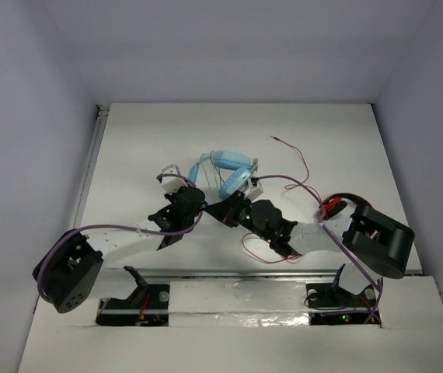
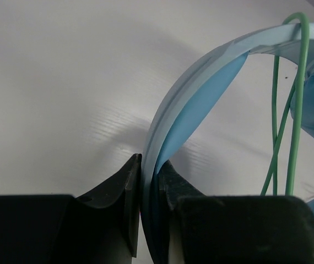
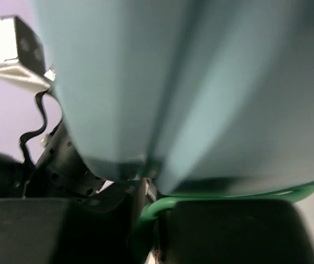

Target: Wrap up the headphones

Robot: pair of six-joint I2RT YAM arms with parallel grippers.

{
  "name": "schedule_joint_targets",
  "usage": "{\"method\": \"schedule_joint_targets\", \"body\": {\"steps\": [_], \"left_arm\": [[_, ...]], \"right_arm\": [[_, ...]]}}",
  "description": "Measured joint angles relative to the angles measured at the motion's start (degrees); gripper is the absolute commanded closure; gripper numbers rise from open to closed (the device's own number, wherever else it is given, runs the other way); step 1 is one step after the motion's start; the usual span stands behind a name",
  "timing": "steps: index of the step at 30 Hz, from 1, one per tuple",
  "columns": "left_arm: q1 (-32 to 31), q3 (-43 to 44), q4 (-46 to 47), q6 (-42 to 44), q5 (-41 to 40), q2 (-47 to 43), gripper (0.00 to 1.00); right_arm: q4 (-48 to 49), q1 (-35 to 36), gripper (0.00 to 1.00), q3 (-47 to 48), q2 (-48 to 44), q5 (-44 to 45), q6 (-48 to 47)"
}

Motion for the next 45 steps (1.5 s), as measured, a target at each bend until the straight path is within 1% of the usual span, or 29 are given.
{"method": "schedule_joint_targets", "body": {"steps": [2, 3, 7, 9, 13, 15, 20, 25, 26, 27, 29, 30, 33, 35, 39, 41, 42, 43, 44, 45], "left_arm": [[-0.2, -0.8, -0.6, -0.3, -0.4, 0.0, 1.0], [-0.2, -0.9, -0.7, -0.4, -0.4, 0.0, 1.0], [-0.2, -1.2, -1.2, 0.0, -1.0, 1.5, 1.0], [-0.4, -0.8, -1.7, 0.2, -1.0, 3.9, 1.0], [-0.7, -0.1, -1.4, 0.7, 0.2, 8.4, 1.0], [-0.7, -0.1, -1.4, 1.5, 0.7, 9.7, 1.0], [-1.9, -0.1, -1.7, 3.7, 3.7, 10.4, 1.0], [-2.3, -0.1, -1.6, 4.7, 5.7, 10.4, 1.0], [-2.3, -0.1, -1.6, 4.8, 5.9, 10.4, 1.0], [-2.3, -0.1, -1.6, 5.0, 5.9, 10.4, 1.0], [-2.3, -0.1, -1.7, 5.3, 5.9, 10.4, 1.0], [-2.3, -0.1, -1.7, 5.5, 5.9, 10.4, 1.0], [-2.3, 0.5, -2.0, 6.5, 5.8, 10.6, 1.0], [-2.2, 1.7, -2.0, 7.5, 5.6, 11.5, 1.0], [0.0, 4.1, -0.4, 10.2, 6.2, 14.3, 1.0], [2.4, 5.8, 0.2, 11.6, 6.6, 16.1, 1.0], [3.8, 6.7, 0.5, 12.2, 6.7, 17.0, 1.0], [5.2, 7.6, 0.7, 12.7, 7.0, 17.9, 0.91], [6.5, 8.4, 1.0, 13.2, 7.4, 18.5, 0.84], [7.8, 9.0, 1.3, 13.8, 7.9, 19.0, 0.78]], "right_arm": [[-0.1, 0.2, 0.73, 0.0, 1.3, 0.7, 1.7], [-0.1, 0.3, 0.67, 0.0, 2.0, 0.9, 2.6], [-0.2, 0.3, 0.56, 0.1, 3.8, 1.5, 5.5], [-0.5, 0.4, 0.53, 0.1, 4.4, 1.5, 6.4], [-2.3, 0.4, 0.52, 0.1, 4.4, 2.0, 7.3], [-3.5, 0.6, 0.48, 0.1, 3.9, 2.7, 7.1], [-5.9, 0.6, 0.48, 0.7, 0.5, 6.9, 5.4], [-9.4, 0.6, 0.5, 2.4, 0.0, 11.2, 2.4], [-10.4, 0.6, 0.52, 2.8, 0.0, 12.1, 1.7], [-11.4, 0.6, 0.57, 3.1, 0.0, 13.0, 0.8], [-14.1, 0.6, 0.61, 4.3, 0.0, 15.5, -0.9], [-16.0, 0.6, 0.67, 5.1, -0.1, 17.0, -2.1], [-21.0, 0.5, 0.73, 6.8, -1.7, 22.1, -5.3], [-23.8, -0.1, 0.75, 7.1, -4.3, 25.1, -7.8], [-27.6, -3.3, 0.77, 7.8, -9.2, 29.1, -12.9], [-29.4, -5.3, 0.76, 7.9, -11.7, 30.2, -15.1], [-30.4, -6.3, 0.74, 7.9, -13.0, 30.7, -16.4], [-31.4, -7.0, 0.73, 7.9, -14.5, 31.3, -17.7], [-32.5, -7.5, 0.72, 7.9, -16.0, 31.7, -18.8], [-33.6, -7.7, 0.63, 7.9, -17.6, 31.9, -20.0]]}}
